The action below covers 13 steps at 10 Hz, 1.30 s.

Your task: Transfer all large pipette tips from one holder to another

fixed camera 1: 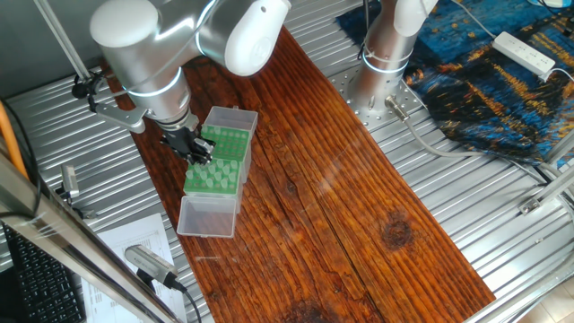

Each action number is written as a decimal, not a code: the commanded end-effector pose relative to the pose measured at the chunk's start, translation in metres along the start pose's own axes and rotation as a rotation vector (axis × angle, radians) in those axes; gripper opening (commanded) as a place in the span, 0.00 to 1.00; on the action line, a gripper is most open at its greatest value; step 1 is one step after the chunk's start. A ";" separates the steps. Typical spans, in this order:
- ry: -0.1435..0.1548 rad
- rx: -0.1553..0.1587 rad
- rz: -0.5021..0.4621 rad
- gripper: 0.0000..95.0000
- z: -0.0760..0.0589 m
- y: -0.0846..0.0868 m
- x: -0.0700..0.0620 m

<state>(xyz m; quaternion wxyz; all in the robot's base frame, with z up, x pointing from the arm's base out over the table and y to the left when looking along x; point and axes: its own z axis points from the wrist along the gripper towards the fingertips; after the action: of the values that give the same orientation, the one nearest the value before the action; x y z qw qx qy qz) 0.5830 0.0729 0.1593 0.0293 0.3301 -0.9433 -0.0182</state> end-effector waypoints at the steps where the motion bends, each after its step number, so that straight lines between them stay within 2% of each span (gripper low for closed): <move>1: -0.003 0.001 0.001 0.20 0.002 0.000 -0.001; 13: -0.014 0.001 0.003 0.20 0.005 -0.001 -0.003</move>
<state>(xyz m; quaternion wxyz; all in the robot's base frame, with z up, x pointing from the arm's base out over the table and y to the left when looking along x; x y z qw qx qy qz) 0.5856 0.0740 0.1536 0.0225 0.3285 -0.9440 -0.0204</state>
